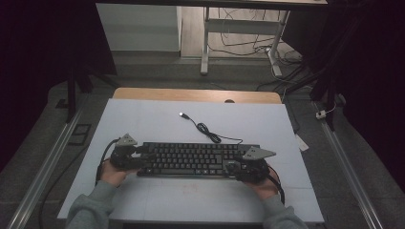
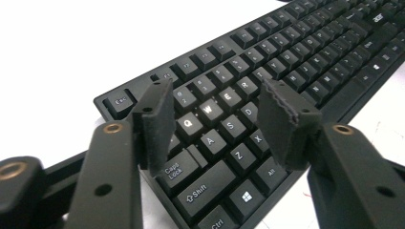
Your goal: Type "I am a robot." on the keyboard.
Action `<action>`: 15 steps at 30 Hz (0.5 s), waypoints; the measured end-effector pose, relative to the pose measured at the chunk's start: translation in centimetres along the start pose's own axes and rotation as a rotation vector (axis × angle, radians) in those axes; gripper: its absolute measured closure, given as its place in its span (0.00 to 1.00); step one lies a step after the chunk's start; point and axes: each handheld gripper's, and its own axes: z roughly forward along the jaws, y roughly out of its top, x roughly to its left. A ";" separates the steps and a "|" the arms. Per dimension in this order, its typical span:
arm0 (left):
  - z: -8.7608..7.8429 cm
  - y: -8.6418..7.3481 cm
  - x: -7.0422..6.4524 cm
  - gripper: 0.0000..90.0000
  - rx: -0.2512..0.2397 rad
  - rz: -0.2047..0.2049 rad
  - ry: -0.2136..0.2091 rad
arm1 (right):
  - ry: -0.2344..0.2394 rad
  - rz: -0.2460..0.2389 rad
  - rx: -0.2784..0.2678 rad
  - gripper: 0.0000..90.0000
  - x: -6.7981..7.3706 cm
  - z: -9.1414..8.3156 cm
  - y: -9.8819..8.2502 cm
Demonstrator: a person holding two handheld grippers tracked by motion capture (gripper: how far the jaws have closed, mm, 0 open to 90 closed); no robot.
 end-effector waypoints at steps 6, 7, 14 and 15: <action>-0.1 0.1 -0.2 0.46 -0.009 0.003 -0.013 | 0.000 0.000 -0.001 0.52 -0.1 0.0 0.0; -0.2 0.2 -0.3 0.46 -0.010 0.005 -0.017 | 0.000 0.000 -0.001 0.52 0.0 -0.1 0.0; -0.2 0.3 -0.7 0.44 -0.014 0.018 -0.041 | 0.000 0.002 -0.003 0.52 -0.1 -0.1 0.0; -0.2 0.4 -0.7 0.44 -0.015 0.020 -0.044 | 0.000 0.002 -0.003 0.51 -0.1 -0.1 0.0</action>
